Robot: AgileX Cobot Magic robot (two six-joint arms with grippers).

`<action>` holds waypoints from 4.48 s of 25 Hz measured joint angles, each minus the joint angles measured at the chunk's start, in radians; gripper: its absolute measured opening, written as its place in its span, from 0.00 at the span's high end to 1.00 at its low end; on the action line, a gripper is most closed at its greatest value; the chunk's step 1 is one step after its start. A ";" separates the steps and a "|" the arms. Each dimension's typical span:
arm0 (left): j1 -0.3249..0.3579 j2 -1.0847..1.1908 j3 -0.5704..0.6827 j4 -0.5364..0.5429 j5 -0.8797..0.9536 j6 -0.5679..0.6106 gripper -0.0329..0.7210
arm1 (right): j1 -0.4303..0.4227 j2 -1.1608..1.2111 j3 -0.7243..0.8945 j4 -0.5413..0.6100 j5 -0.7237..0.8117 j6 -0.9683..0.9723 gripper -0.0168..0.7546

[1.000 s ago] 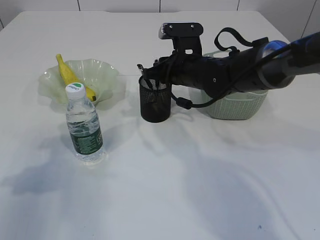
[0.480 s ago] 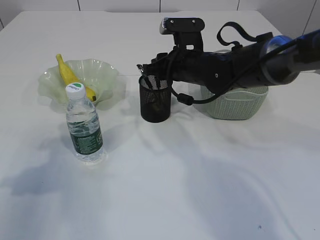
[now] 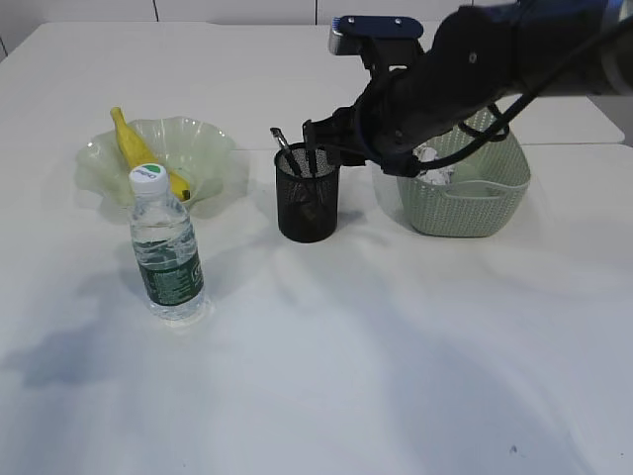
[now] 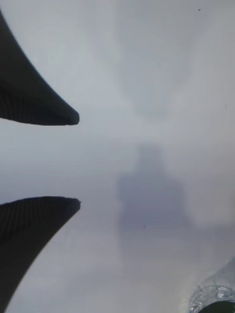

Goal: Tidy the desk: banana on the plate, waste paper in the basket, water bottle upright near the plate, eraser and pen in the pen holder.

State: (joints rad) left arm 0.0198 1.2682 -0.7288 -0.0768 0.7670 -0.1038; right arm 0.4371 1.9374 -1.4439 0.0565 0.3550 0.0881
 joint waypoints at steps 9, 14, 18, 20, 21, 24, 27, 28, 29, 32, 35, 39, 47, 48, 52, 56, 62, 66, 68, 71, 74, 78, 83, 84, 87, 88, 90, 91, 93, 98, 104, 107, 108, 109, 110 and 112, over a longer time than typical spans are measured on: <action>0.000 0.000 0.000 0.000 -0.033 0.000 0.49 | 0.000 -0.055 -0.218 -0.023 0.484 0.000 0.62; 0.000 0.000 0.000 0.000 -0.040 0.000 0.44 | -0.010 -0.068 -0.240 -0.066 0.578 -0.002 0.61; 0.000 0.000 0.000 0.002 -0.032 0.000 0.43 | -0.054 -0.068 -0.240 -0.069 0.637 -0.015 0.61; 0.000 -0.008 0.000 0.004 -0.017 0.000 0.43 | -0.083 -0.070 -0.240 -0.071 0.651 -0.026 0.61; 0.000 -0.019 0.000 0.006 -0.016 0.000 0.43 | -0.099 -0.070 -0.240 -0.071 0.660 -0.030 0.61; 0.000 -0.061 0.000 0.011 -0.010 0.000 0.43 | -0.143 -0.074 -0.240 -0.072 0.696 -0.039 0.61; 0.000 -0.104 0.000 0.019 0.014 0.000 0.43 | -0.171 -0.080 -0.231 -0.075 0.718 -0.053 0.61; 0.000 -0.118 0.000 0.025 0.023 0.000 0.43 | -0.174 -0.087 -0.217 -0.078 0.717 -0.054 0.61; 0.000 -0.129 0.000 0.030 0.034 0.000 0.43 | -0.175 -0.094 -0.199 -0.078 0.717 -0.056 0.61; 0.000 -0.172 0.000 0.038 0.062 0.000 0.43 | -0.175 -0.133 -0.125 -0.067 0.697 -0.058 0.61; 0.000 -0.223 0.000 0.041 0.100 0.000 0.44 | -0.175 -0.182 -0.031 -0.057 0.665 -0.062 0.61; 0.000 -0.314 0.000 0.047 0.151 0.000 0.44 | -0.175 -0.270 0.108 -0.070 0.613 -0.073 0.61; 0.000 -0.545 0.000 0.071 0.262 0.000 0.45 | -0.175 -0.486 0.260 -0.063 0.587 -0.105 0.61; 0.000 -0.574 0.000 0.077 0.278 0.000 0.45 | -0.175 -0.514 0.263 -0.065 0.589 -0.105 0.61; 0.000 -0.681 0.000 0.077 0.342 0.000 0.45 | -0.175 -0.612 0.263 -0.091 0.611 -0.106 0.61; 0.000 -0.754 0.000 0.077 0.392 0.000 0.45 | -0.175 -0.696 0.263 -0.111 0.658 -0.106 0.61; 0.000 -0.808 0.000 0.077 0.432 0.000 0.45 | -0.175 -0.798 0.263 -0.113 0.730 -0.088 0.61; 0.000 -0.848 0.000 0.077 0.454 0.000 0.45 | -0.175 -0.882 0.282 -0.114 0.774 -0.054 0.61; 0.000 -0.881 0.000 0.077 0.459 0.000 0.45 | -0.175 -0.931 0.307 -0.114 0.789 -0.037 0.61; 0.000 -0.943 0.000 0.077 0.485 0.000 0.45 | -0.175 -1.016 0.354 -0.114 0.826 -0.022 0.61; 0.000 -1.013 0.000 0.077 0.498 0.000 0.45 | -0.175 -1.114 0.410 -0.116 0.873 -0.016 0.61; 0.000 -1.109 0.000 0.077 0.501 0.000 0.45 | -0.175 -1.279 0.482 -0.149 0.901 -0.012 0.61; 0.000 -1.173 0.000 0.077 0.503 0.000 0.45 | -0.175 -1.484 0.549 -0.185 0.910 -0.005 0.61; 0.000 -1.176 0.000 0.077 0.503 0.000 0.45 | -0.175 -1.515 0.559 -0.194 0.911 -0.005 0.61; 0.000 -1.176 0.000 0.056 0.504 0.000 0.45 | -0.175 -1.608 0.595 -0.223 0.913 -0.005 0.61; 0.000 -1.176 0.000 0.054 0.504 0.000 0.45 | -0.175 -1.628 0.604 -0.228 0.915 -0.005 0.61; 0.000 -1.176 0.000 0.052 0.504 0.003 0.45 | -0.175 -1.672 0.620 -0.230 0.916 -0.005 0.61; 0.000 -1.176 0.000 0.052 0.504 0.005 0.45 | -0.175 -1.692 0.626 -0.227 0.916 -0.005 0.61; 0.000 -1.185 0.008 0.051 0.504 0.007 0.45 | -0.175 -1.742 0.647 -0.216 0.917 -0.003 0.61; 0.000 -1.258 0.096 0.050 0.504 0.009 0.45 | -0.175 -1.861 0.728 -0.200 0.918 -0.001 0.61; 0.000 -1.263 0.158 0.018 0.507 0.032 0.45 | -0.175 -1.953 0.845 -0.198 0.920 0.000 0.61; 0.000 -1.263 0.159 0.010 0.507 0.046 0.45 | -0.175 -1.954 0.883 -0.198 0.920 0.001 0.61; 0.000 -1.263 0.159 0.010 0.507 0.052 0.45 | -0.175 -1.954 0.885 -0.198 0.920 0.001 0.61; 0.000 -1.263 0.159 0.010 0.507 0.058 0.45 | -0.175 -1.954 0.889 -0.198 0.920 0.001 0.61; 0.000 -1.263 0.159 0.010 0.507 0.065 0.45 | -0.175 -1.954 0.891 -0.200 0.920 0.001 0.61; 0.000 -1.263 0.161 0.010 0.502 0.075 0.45 | -0.175 -1.954 0.895 -0.202 0.907 0.001 0.61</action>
State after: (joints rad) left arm 0.0198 0.0055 -0.5681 -0.0668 1.2691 -0.0289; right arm 0.2622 -0.0168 -0.5488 -0.1451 1.2620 0.0896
